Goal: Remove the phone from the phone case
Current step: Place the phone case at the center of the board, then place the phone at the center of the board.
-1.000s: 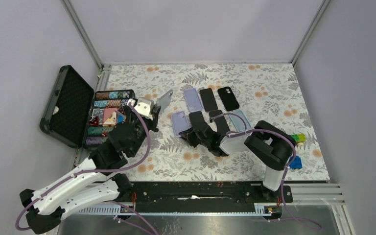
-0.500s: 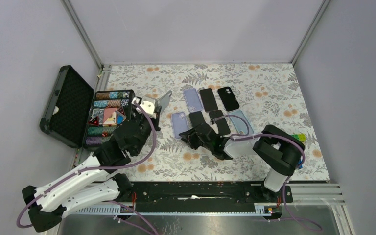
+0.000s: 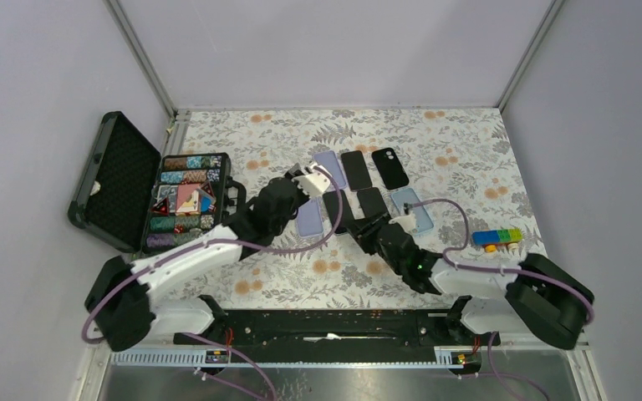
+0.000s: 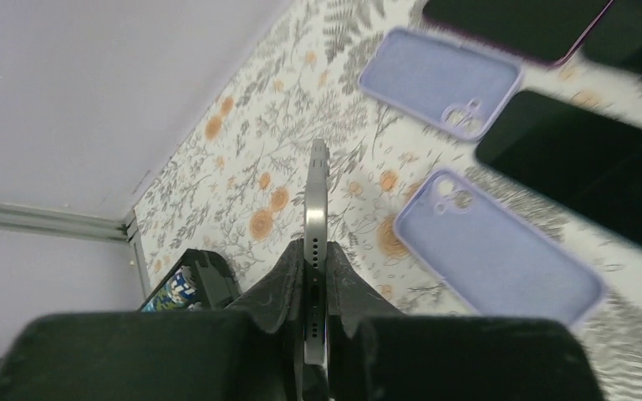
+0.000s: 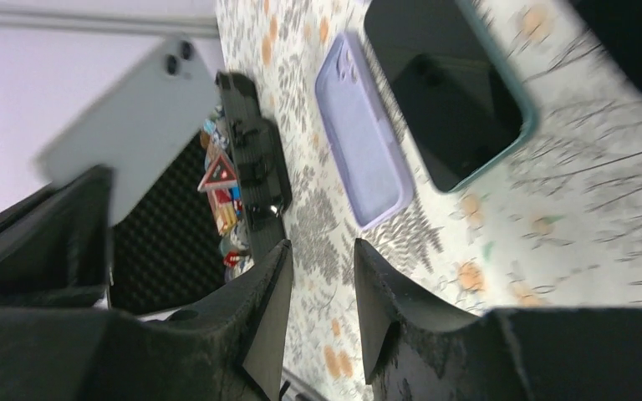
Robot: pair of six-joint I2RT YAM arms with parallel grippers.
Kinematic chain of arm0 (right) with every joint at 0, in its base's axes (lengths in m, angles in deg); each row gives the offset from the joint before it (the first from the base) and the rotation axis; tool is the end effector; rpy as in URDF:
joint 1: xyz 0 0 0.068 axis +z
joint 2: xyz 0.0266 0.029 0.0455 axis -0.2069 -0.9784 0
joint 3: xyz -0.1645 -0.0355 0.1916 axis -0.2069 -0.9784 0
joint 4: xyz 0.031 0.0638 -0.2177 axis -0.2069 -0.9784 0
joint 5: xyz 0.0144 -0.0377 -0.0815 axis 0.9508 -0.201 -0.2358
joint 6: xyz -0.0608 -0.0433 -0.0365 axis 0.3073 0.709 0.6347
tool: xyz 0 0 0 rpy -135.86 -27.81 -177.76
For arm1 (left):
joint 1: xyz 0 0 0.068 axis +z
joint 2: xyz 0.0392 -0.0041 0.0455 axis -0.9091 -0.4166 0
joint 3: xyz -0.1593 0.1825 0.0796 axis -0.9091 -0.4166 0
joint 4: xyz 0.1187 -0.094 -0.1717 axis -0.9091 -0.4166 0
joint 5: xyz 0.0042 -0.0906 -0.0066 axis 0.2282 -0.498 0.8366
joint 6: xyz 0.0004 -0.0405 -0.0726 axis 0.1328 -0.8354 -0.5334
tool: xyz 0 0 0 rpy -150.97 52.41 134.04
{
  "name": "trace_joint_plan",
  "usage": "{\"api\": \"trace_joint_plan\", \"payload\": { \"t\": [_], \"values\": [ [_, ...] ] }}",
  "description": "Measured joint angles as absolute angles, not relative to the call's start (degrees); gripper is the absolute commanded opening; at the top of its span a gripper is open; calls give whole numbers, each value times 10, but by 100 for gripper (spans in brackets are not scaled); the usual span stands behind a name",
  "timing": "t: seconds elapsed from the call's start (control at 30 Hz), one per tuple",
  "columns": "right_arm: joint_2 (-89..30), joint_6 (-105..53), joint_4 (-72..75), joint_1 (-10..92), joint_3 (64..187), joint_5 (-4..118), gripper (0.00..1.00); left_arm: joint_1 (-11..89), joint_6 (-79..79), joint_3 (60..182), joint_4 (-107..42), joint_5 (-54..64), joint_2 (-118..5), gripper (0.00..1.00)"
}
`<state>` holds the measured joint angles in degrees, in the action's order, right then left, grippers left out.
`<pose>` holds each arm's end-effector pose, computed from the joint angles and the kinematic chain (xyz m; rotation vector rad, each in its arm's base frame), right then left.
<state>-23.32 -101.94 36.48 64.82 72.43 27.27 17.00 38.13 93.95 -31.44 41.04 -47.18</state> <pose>0.1815 0.1949 0.1769 0.8029 1.9047 1.2245 0.2044 -0.1790 0.2763 0.8396 1.6482 0.1877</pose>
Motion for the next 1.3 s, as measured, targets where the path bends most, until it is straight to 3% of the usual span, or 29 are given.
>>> {"api": "trace_joint_plan", "payload": {
  "t": [0.27,0.53,1.0,1.13,1.3],
  "values": [
    [-36,-960,316,611,631,211,43,292,441,1012,-271,309,-641,0],
    [143,-934,231,603,582,137,45,302,560,1087,-247,245,-755,0],
    [177,-923,180,601,571,102,50,329,714,1089,-232,237,-852,0],
    [173,-916,183,601,570,102,50,333,742,1089,-208,238,-870,6],
    [174,-910,188,601,570,102,50,337,750,1101,-226,226,-884,23]
  ]
}}
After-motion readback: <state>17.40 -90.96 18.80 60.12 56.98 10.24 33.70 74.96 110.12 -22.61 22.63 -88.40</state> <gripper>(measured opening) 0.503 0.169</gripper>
